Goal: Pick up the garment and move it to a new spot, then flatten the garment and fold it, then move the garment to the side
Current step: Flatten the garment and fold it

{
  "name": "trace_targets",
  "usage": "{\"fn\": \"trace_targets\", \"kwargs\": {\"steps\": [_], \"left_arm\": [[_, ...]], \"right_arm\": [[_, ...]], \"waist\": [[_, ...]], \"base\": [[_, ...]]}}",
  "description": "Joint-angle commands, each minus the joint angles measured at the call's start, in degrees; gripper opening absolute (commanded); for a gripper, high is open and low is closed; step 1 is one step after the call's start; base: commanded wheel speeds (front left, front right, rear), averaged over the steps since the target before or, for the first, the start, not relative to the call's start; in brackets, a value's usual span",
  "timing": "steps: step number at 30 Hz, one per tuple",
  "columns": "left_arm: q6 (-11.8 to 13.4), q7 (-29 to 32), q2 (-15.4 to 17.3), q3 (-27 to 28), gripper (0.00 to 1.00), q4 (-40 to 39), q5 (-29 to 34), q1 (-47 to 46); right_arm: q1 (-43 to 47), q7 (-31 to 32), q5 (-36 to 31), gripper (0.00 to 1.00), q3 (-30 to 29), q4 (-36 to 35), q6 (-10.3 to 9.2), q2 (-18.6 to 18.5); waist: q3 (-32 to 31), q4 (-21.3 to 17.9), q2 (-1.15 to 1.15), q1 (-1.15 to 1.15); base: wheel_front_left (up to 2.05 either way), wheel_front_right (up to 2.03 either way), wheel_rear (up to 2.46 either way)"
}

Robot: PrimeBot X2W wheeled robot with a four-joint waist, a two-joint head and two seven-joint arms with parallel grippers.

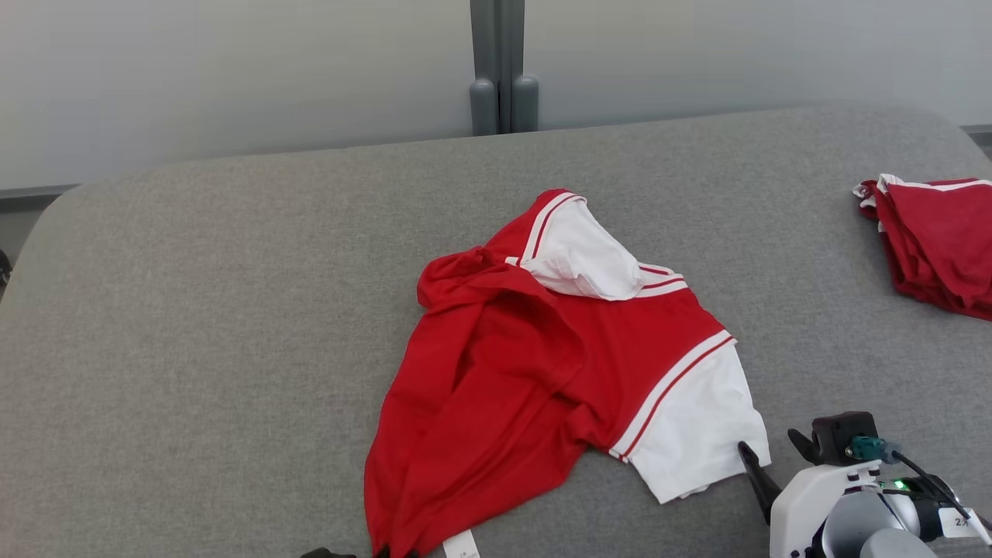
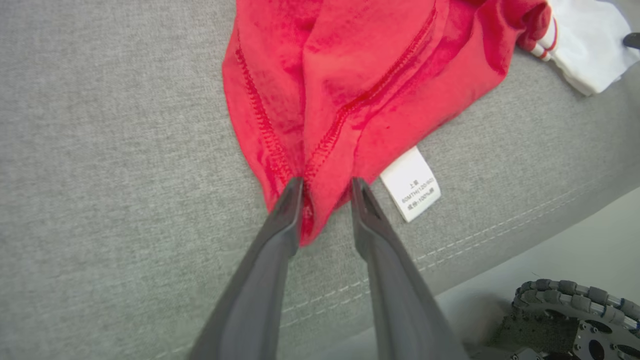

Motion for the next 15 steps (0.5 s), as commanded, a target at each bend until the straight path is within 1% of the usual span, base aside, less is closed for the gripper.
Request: {"fn": "trace_targets", "kwargs": {"steps": [1, 3, 4, 5, 6, 7, 8, 9, 12, 15], "left_arm": [[-0.16, -0.11, 0.28, -0.21, 0.41, 0.99, 0.19, -1.44], [-0.16, -0.29, 0.19, -0.75, 0.29, 2.18, -0.41, -2.51], [-0.16, -0.65, 0.13, -0.91, 0.26, 2.78, -0.72, -3.11], [-0.16, -0.77, 0.02, -0.98, 0.18, 3.46, -1.06, -3.51], [-0.16, -0.81, -0.10, -1.25, 0.00, 4.28, -1.55, -3.82], [-0.16, -0.70, -0.02, -1.63, 0.00, 4.87, -1.68, -4.15], [-0.16, -0.52, 0.11, -2.12, 0.00, 5.71, -2.12, -4.59], [-0.16, -0.60, 0.16, -2.39, 0.00, 6.13, -2.63, -4.81], [-0.16, 0.21, 0.78, -3.48, 0.00, 6.36, -4.75, -5.07], [-0.16, 1.50, 1.05, -2.25, 0.00, 2.76, -10.75, -3.74]], "right_arm": [[-1.01, 0.20, 0.23, 1.00, 0.41, 0.53, -0.09, -0.06], [-1.67, 0.72, 0.50, 1.00, 0.88, 1.35, -0.09, 0.06], [-2.09, 0.97, 0.84, 1.00, 1.27, 1.82, -0.09, 0.11], [-2.42, 1.23, 1.47, 1.00, 1.49, 2.34, -0.09, 0.33], [-2.77, 1.60, 2.25, 1.00, 2.04, 3.07, -0.09, 0.62], [-3.03, 2.11, 3.12, 1.00, 2.90, 3.57, -0.09, 0.82], [-3.49, 2.05, 4.91, 0.33, 3.92, 3.91, -0.04, 1.17], [-3.81, 1.66, 6.65, 0.00, 4.08, 4.04, -0.04, 1.40], [-4.74, 0.57, 13.51, 0.00, 3.69, 3.33, -0.05, 1.23], [-4.88, -0.15, 21.11, 0.00, 1.85, -0.45, -0.05, 1.00]], "waist": [[1.17, 0.06, 0.00, 0.00], [1.79, 0.11, 0.00, 0.00], [2.16, 0.13, 0.00, 0.00], [2.34, 0.14, 0.00, 0.00], [2.53, 0.13, 0.00, 0.00], [2.65, 0.11, 0.00, 0.00], [2.73, 0.06, 0.00, 0.00], [2.75, 0.04, 0.00, 0.00], [2.08, 0.11, 0.00, 0.00], [0.97, -0.08, 0.00, 0.00]], "base": [[0.00, 0.00, 0.00], [0.00, 0.00, 0.00], [0.00, 0.00, 0.00], [0.00, 0.00, 0.00], [0.00, 0.00, 0.00], [0.00, 0.00, 0.00], [0.00, 0.00, 0.00], [0.00, 0.00, 0.00], [0.00, 0.00, 0.00], [0.00, 0.00, 0.00]]}}
